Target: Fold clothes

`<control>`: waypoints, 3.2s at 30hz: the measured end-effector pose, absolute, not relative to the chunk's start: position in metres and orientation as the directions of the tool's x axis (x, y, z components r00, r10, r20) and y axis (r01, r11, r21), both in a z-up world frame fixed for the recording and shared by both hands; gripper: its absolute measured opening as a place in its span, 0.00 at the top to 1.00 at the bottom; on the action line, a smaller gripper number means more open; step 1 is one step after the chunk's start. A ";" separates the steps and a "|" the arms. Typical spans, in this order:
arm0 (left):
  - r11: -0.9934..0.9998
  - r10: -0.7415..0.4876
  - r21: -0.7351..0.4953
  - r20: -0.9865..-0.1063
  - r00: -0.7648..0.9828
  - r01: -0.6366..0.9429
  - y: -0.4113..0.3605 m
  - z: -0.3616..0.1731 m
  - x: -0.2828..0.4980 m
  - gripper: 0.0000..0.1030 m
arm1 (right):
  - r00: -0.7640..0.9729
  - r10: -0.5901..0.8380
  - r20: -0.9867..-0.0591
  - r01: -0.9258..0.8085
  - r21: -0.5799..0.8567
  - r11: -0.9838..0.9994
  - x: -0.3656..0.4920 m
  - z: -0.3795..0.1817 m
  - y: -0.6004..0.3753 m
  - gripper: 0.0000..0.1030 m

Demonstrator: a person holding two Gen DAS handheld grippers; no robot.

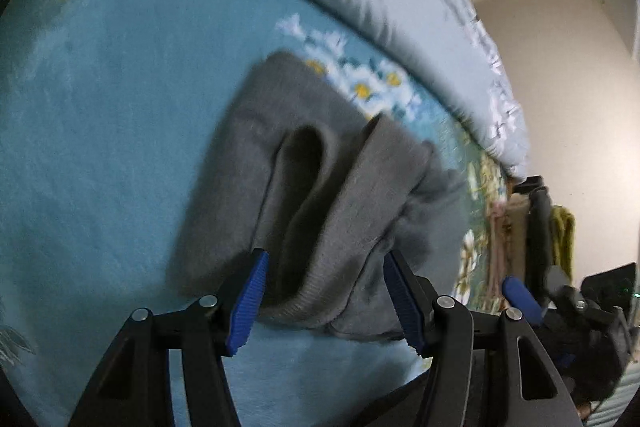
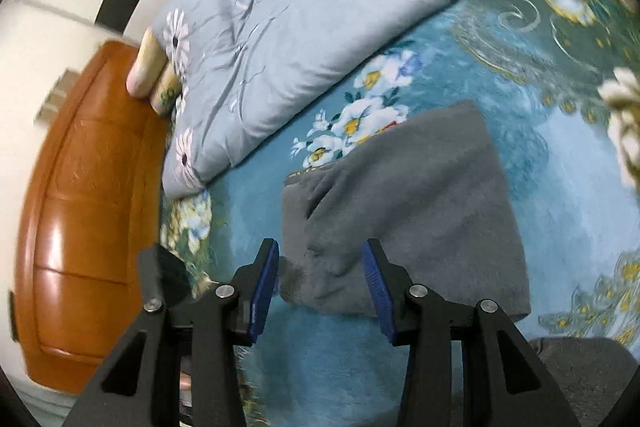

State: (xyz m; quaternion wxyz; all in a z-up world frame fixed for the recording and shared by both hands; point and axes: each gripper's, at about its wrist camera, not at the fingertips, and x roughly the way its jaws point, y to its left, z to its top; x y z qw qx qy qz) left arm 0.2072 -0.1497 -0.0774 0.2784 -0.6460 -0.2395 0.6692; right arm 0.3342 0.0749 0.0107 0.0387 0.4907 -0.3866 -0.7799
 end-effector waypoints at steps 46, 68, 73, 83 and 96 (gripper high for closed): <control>-0.628 0.778 -0.778 -0.628 0.012 0.001 -0.185 -0.090 0.212 0.33 | -0.516 -0.455 -0.726 -0.427 0.678 -0.598 0.340 -0.012 0.092 0.56; -0.733 0.674 -0.680 -0.725 -0.145 -0.008 -0.232 -0.086 0.199 0.75 | -0.414 -0.414 -0.811 -0.478 0.581 -0.659 0.319 -0.020 0.088 0.56; -0.754 0.656 -0.649 -0.733 -0.180 -0.107 -0.234 -0.056 0.200 0.73 | -0.308 -0.379 -0.872 -0.495 0.488 -0.719 0.297 -0.041 0.083 0.56; -0.761 0.628 -0.547 -0.757 -0.181 -0.348 -0.196 -0.034 0.175 0.40 | -0.258 -0.432 -0.864 -0.435 0.504 -0.746 0.284 -0.037 0.083 0.56; -0.690 0.669 -0.651 -0.741 0.064 -0.317 -0.158 -0.097 0.142 0.17 | -0.223 -0.514 -0.828 -0.129 0.548 -0.827 0.302 -0.048 0.174 0.15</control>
